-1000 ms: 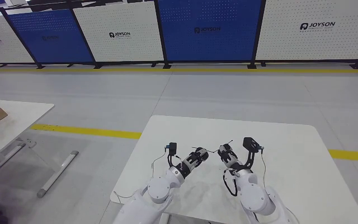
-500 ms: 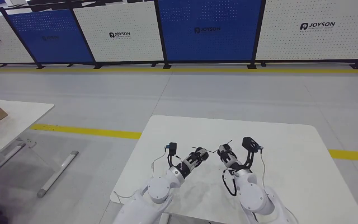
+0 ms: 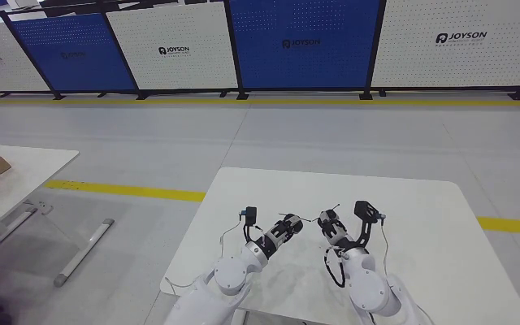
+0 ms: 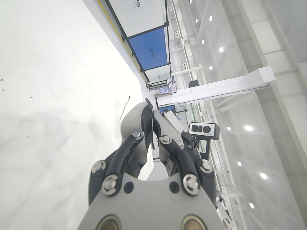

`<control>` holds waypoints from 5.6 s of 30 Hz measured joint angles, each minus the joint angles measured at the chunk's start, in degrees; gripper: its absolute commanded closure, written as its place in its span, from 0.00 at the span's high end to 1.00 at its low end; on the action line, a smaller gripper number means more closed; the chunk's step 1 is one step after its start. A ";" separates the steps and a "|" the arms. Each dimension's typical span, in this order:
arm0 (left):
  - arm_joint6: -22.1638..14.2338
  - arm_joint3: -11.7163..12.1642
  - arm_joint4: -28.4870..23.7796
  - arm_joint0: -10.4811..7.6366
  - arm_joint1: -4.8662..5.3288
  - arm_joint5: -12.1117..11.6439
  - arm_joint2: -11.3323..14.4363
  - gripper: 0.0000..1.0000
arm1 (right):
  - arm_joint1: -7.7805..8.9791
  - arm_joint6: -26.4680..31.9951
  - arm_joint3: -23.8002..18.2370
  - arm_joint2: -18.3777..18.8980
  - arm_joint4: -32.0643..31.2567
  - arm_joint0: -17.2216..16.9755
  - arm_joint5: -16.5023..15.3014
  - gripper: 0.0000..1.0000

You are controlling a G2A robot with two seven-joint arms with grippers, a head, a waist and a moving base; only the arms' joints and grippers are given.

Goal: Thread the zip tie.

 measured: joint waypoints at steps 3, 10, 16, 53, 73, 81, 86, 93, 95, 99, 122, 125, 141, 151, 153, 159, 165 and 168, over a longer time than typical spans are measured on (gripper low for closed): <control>0.00 0.00 0.00 0.00 0.00 0.00 0.00 0.00 | -0.07 0.07 0.23 0.01 0.21 0.05 -0.19 0.00; 0.00 0.00 0.00 0.00 0.00 0.00 0.00 0.00 | -0.25 0.97 1.84 0.02 0.96 0.85 -0.82 0.00; 0.00 0.00 0.00 0.00 0.00 0.00 0.00 0.00 | -0.40 1.31 2.53 -0.02 1.25 1.31 -1.04 0.00; 0.50 -0.02 0.02 0.15 -0.02 0.41 -0.03 0.00 | -0.96 1.57 5.42 -0.74 3.20 1.67 -4.74 0.00; 1.93 -0.78 -3.33 0.80 -0.45 -1.78 0.41 0.00 | -0.97 -2.16 3.80 1.30 4.95 -0.63 -7.27 0.00; 2.25 -0.55 -2.25 0.63 -0.53 -1.78 0.93 0.00 | -0.92 -1.79 3.24 1.61 5.35 -1.24 -7.63 0.00; 2.24 -0.55 -2.27 0.63 -0.53 -1.78 0.93 0.00 | -0.92 -1.80 3.25 1.61 5.33 -1.23 -7.62 0.00; 2.70 -0.89 -2.03 0.64 -0.61 -1.52 1.16 0.00 | -0.91 -1.53 3.26 1.48 5.26 -1.50 -8.02 0.00; 2.75 -0.91 -1.97 0.60 -0.62 -1.50 1.18 0.00 | -0.92 -1.18 3.24 1.43 5.48 -1.51 -8.08 0.00; 2.87 -0.90 -1.91 0.58 -0.66 -1.51 1.16 0.00 | -0.97 -0.76 3.26 1.68 6.77 -1.51 -8.29 0.30; 3.82 -0.68 -1.75 0.18 -0.92 -0.62 1.22 0.00 | -0.57 0.79 1.83 2.42 5.34 -2.57 -8.81 0.11; 3.73 -0.81 -1.65 0.18 -0.96 -0.60 1.36 0.00 | -0.52 0.86 1.59 2.59 5.30 -2.73 -8.78 0.14; 3.44 -0.82 -1.16 0.45 -1.00 -0.82 1.30 0.00 | -0.26 0.94 0.30 3.32 4.63 -3.24 -8.88 0.18; 3.51 -0.67 -1.03 0.47 -1.07 -1.04 1.32 0.00 | -0.15 0.43 -0.43 3.83 4.40 -3.54 -8.94 0.14; 3.47 -0.66 -1.03 0.53 -1.08 -1.09 1.34 0.00 | -0.13 0.42 -0.49 3.87 4.34 -3.58 -8.92 0.00; 3.17 -0.75 -1.40 0.68 -1.10 -1.24 1.28 0.00 | -0.15 0.55 -0.18 3.73 4.48 -3.45 -8.89 0.00; 2.90 -1.27 -1.16 0.96 -1.08 -1.58 1.24 0.00 | -0.14 0.95 -0.03 3.55 4.62 -3.35 -9.18 0.00; 2.88 -1.36 -1.06 1.02 -1.05 -1.56 1.11 0.00 | -0.14 0.75 -0.04 3.56 4.66 -3.36 -9.14 0.00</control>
